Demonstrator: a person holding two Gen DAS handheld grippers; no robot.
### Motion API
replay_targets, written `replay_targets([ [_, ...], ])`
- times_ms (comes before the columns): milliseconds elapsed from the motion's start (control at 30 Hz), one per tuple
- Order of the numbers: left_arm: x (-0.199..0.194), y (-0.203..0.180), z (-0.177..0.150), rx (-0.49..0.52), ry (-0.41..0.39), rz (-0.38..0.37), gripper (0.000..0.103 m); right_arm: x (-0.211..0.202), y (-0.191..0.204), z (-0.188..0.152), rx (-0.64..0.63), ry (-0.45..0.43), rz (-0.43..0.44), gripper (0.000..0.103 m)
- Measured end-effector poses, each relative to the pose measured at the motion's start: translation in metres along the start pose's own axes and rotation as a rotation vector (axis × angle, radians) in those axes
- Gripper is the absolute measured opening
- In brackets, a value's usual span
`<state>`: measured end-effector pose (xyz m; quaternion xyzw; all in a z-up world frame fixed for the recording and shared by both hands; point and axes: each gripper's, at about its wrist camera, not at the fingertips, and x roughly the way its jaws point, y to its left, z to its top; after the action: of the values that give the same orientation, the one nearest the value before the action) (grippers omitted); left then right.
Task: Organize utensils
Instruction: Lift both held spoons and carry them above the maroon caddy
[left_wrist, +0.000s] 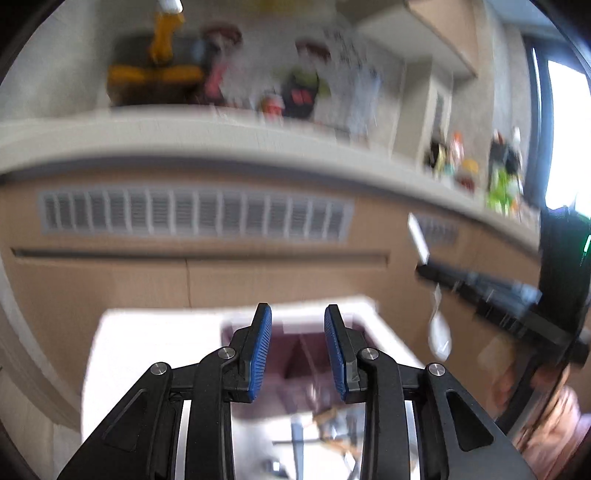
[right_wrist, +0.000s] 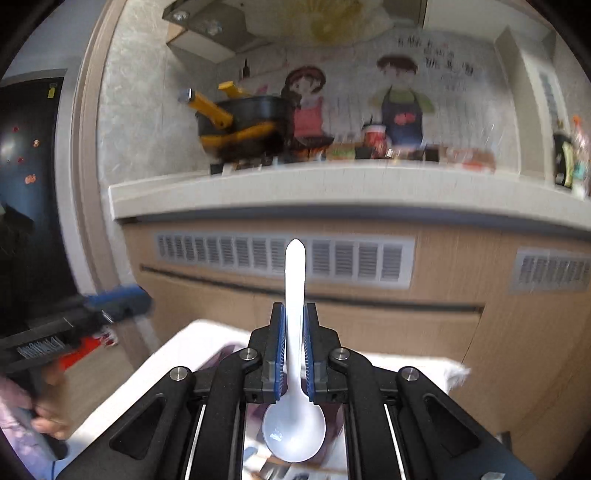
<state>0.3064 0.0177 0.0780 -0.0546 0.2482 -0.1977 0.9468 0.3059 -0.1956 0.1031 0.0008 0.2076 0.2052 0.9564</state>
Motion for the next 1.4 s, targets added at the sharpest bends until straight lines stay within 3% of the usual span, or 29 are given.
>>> replay_targets([
  [133, 0.032, -0.002, -0.041, 0.026, 0.16, -0.026, 0.032, 0.001, -0.008, -0.031, 0.021, 0.098, 0.018, 0.008],
  [300, 0.076, -0.013, -0.079, 0.041, 0.374, -0.15, 0.036, -0.008, -0.014, -0.081, 0.042, 0.21, -0.003, 0.008],
  [433, 0.1, -0.017, -0.095, 0.068, 0.461, -0.156, 0.036, -0.012, -0.023, -0.118, 0.089, 0.285, -0.004, 0.008],
  [500, 0.107, -0.007, -0.103, 0.032, 0.521, -0.152, 0.036, -0.014, -0.027, -0.134, 0.111, 0.316, -0.005, 0.008],
  [667, 0.086, 0.008, -0.129, -0.028, 0.628, -0.183, 0.037, -0.013, -0.033, -0.161, 0.131, 0.358, 0.0, 0.008],
  [800, 0.059, -0.013, -0.141, 0.102, 0.651, -0.184, 0.041, -0.005, -0.038, -0.17, 0.137, 0.377, -0.004, 0.008],
  [900, 0.044, -0.035, -0.136, 0.207, 0.614, -0.198, 0.041, 0.0, -0.04, -0.173, 0.129, 0.398, -0.022, 0.008],
  [1000, 0.04, -0.063, -0.129, 0.373, 0.56, -0.182, 0.042, -0.005, -0.041, -0.174, 0.122, 0.406, -0.037, 0.012],
  [1067, 0.053, -0.076, -0.131, 0.449, 0.58, -0.153, 0.042, -0.009, -0.042, -0.177, 0.112, 0.413, -0.052, 0.022],
  [1200, 0.084, -0.085, -0.139, 0.437, 0.665, -0.153, 0.042, -0.012, -0.04, -0.182, 0.064, 0.437, -0.11, 0.044],
  [1267, 0.093, -0.086, -0.143, 0.419, 0.681, -0.121, 0.039, -0.012, -0.039, -0.184, 0.02, 0.445, -0.169, 0.06],
  [1300, 0.094, -0.087, -0.141, 0.404, 0.669, -0.116, 0.034, -0.012, -0.039, -0.185, -0.008, 0.448, -0.205, 0.073],
  [1333, 0.095, -0.086, -0.14, 0.383, 0.661, -0.109, 0.023, -0.011, -0.037, -0.186, -0.047, 0.447, -0.244, 0.08],
  [1400, 0.091, -0.081, -0.137, 0.324, 0.64, -0.086, 0.017, -0.01, -0.03, -0.185, -0.127, 0.44, -0.3, 0.086],
])
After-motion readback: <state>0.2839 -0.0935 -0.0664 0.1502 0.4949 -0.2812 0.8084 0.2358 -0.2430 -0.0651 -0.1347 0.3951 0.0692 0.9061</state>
